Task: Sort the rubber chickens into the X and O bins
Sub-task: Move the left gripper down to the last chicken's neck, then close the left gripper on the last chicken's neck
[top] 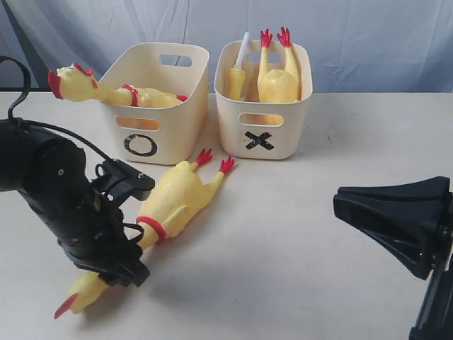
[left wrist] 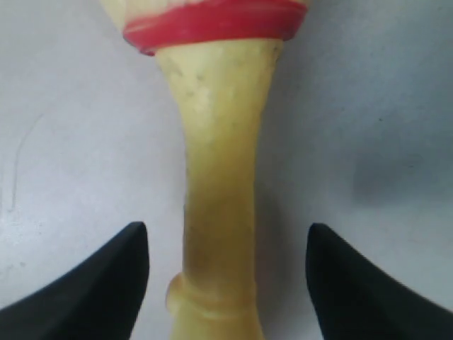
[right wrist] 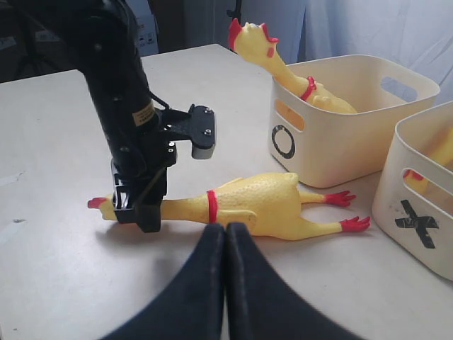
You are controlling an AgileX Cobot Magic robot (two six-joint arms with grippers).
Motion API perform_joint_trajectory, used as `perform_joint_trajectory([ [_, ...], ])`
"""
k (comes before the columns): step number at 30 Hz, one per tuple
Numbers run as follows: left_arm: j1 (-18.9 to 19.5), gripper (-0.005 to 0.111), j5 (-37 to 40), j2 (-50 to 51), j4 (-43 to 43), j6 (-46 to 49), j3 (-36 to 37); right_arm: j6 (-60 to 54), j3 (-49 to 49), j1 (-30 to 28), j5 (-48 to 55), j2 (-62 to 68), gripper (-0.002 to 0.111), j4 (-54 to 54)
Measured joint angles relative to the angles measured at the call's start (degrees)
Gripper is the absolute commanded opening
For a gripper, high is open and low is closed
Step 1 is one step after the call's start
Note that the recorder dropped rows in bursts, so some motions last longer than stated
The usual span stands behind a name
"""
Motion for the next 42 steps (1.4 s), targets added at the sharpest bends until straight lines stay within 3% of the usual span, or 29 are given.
perform_joint_trajectory([
  [13, 0.0, 0.055, -2.7, 2.9, 1.0, 0.1, 0.0, 0.0, 0.0, 0.0, 0.0, 0.0, -0.001, 0.0],
  [28, 0.0, 0.0, -1.3, 4.0, 1.1, 0.3, 0.0, 0.0, 0.0, 0.0, 0.0, 0.0, -0.001, 0.0],
  [42, 0.0, 0.0, 6.1, 3.8, 0.6, 1.3, 0.0, 0.0, 0.0, 0.0, 0.0, 0.0, -0.001, 0.0],
])
